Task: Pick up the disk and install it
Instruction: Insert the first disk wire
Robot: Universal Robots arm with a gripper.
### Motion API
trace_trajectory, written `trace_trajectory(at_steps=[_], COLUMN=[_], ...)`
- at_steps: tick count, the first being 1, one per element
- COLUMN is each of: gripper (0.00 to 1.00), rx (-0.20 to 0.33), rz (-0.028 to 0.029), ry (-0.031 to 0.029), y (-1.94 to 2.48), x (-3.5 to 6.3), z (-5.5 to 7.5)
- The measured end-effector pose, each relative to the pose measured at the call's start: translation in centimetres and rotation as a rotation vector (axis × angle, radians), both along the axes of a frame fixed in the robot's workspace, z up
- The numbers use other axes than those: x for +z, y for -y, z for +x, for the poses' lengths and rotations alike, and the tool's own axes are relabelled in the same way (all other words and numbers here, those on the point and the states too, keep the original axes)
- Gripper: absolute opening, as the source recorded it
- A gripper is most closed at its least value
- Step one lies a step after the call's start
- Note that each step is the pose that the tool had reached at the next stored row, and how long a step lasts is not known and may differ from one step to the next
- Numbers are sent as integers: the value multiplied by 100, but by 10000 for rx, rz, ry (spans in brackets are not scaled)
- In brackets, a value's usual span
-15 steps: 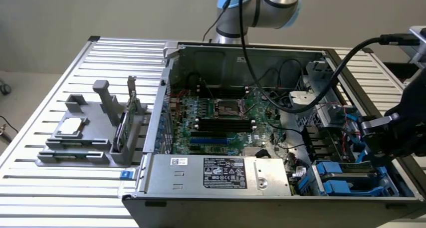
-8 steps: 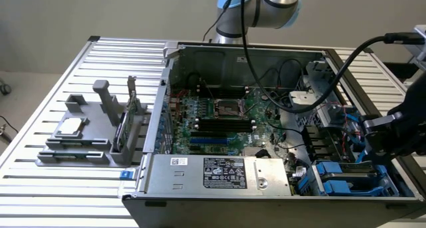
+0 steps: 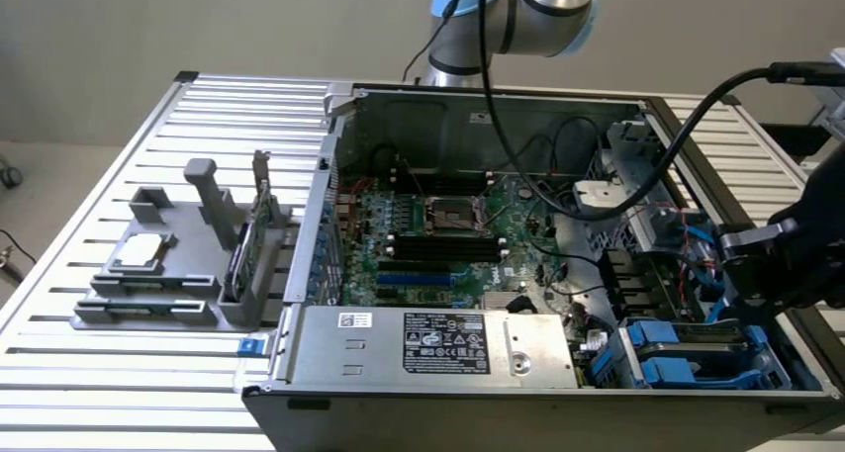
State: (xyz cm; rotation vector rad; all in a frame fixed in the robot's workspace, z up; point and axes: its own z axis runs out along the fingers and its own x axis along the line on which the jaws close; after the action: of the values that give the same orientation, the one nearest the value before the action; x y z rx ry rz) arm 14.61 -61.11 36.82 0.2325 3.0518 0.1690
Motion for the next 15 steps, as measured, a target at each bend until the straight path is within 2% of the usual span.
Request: trace_trajectory(at_steps=[5,15], gripper=[11,11], rx=[-758,-2382], rz=[42,75], ry=[1,3], y=[0,0], x=[-4,-14], z=[0,0])
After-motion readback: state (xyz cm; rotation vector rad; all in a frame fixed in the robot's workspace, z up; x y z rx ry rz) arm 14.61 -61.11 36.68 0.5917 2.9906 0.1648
